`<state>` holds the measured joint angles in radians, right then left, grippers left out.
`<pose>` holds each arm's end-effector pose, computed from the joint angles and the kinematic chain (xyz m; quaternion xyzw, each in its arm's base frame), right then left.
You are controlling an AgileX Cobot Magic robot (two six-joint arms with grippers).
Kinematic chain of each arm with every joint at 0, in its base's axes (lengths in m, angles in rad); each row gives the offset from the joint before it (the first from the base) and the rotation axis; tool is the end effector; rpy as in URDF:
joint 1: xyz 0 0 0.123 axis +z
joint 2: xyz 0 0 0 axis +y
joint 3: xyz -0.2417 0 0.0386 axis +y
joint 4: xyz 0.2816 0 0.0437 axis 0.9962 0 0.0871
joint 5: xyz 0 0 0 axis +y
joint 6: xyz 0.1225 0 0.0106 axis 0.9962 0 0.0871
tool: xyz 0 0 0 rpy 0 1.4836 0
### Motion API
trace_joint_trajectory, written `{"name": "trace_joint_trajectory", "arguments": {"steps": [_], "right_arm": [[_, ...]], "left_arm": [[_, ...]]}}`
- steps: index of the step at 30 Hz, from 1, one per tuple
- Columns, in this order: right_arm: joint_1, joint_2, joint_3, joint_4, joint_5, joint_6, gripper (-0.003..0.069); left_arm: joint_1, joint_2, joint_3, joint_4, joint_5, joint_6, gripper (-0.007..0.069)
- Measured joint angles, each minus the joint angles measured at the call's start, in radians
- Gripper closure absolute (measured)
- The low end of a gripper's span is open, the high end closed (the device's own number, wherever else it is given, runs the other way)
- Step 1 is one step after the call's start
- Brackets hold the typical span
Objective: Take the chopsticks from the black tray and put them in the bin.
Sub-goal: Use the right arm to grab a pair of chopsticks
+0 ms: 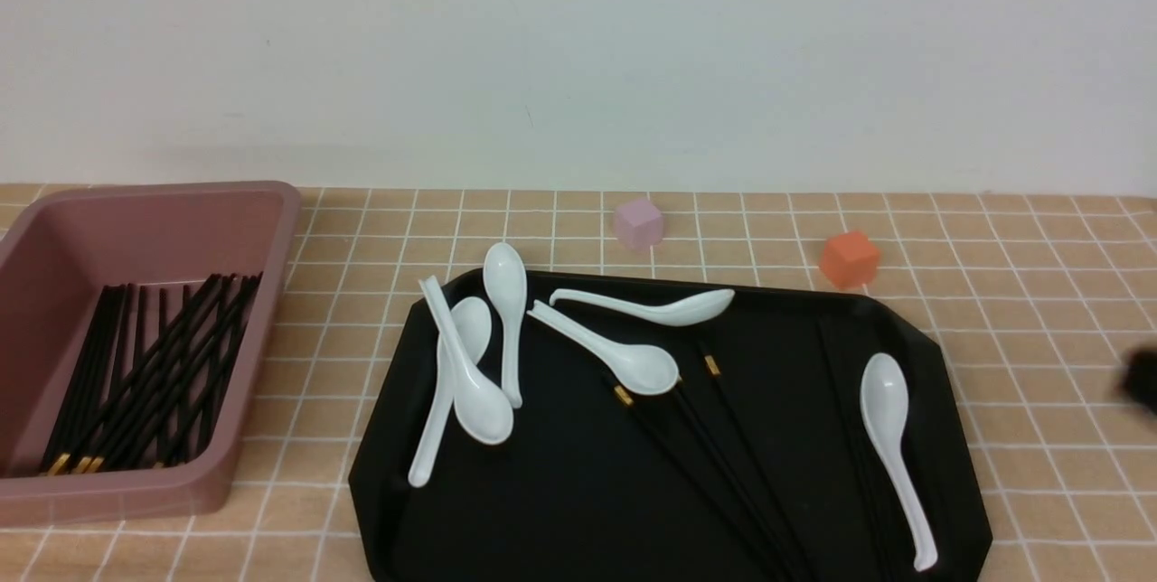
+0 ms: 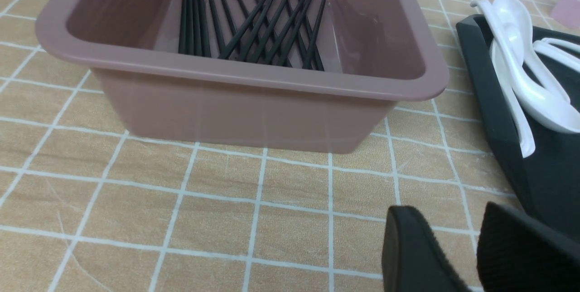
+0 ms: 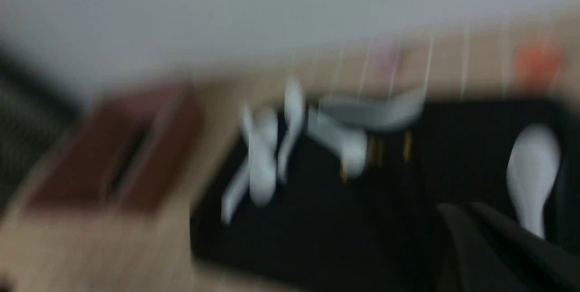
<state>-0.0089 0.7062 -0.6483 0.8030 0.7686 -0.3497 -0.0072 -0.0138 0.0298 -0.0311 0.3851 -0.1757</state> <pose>0.2154 0.0596 0.2797 0.0024 0.8548 0.2899 0.4304 0.1570 -0.0026 0.1594 -0.0763 0.8053 -0.0668 0.5842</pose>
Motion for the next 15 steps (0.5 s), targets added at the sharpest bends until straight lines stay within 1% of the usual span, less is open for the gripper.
{"name": "trace_joint_trajectory", "arguments": {"steps": [1, 2, 3, 5, 7, 10, 12, 15], "right_arm": [[0.000, 0.101, -0.032, -0.018, 0.080, -0.006, 0.0650], [0.000, 0.134, -0.042, -0.021, 0.092, -0.006, 0.0648], [0.010, 0.245, -0.073, -0.044, 0.160, -0.013, 0.0634], [0.046, 0.389, -0.112, -0.069, 0.189, -0.025, 0.0605], [0.107, 0.517, -0.160, -0.094, 0.190, -0.025, 0.0571], [0.179, 0.641, -0.233, -0.120, 0.171, -0.021, 0.0529], [0.238, 0.796, -0.337, -0.169, 0.150, 0.002, 0.0470], [0.270, 0.959, -0.478, -0.240, 0.151, 0.053, 0.0388]], "left_arm": [[0.000, 0.000, 0.000, 0.000, 0.000, 0.000, 0.0386], [0.000, 0.000, 0.000, 0.000, 0.000, 0.000, 0.0386], [0.000, 0.000, 0.000, 0.000, 0.000, 0.000, 0.0386], [0.000, 0.000, 0.000, 0.000, 0.000, 0.000, 0.0386], [0.000, 0.000, 0.000, 0.000, 0.000, 0.000, 0.0386], [0.000, 0.000, 0.000, 0.000, 0.000, 0.000, 0.0386], [0.000, 0.000, 0.000, 0.000, 0.000, 0.000, 0.0386], [0.000, 0.000, 0.000, 0.000, 0.000, 0.000, 0.0386]]}}
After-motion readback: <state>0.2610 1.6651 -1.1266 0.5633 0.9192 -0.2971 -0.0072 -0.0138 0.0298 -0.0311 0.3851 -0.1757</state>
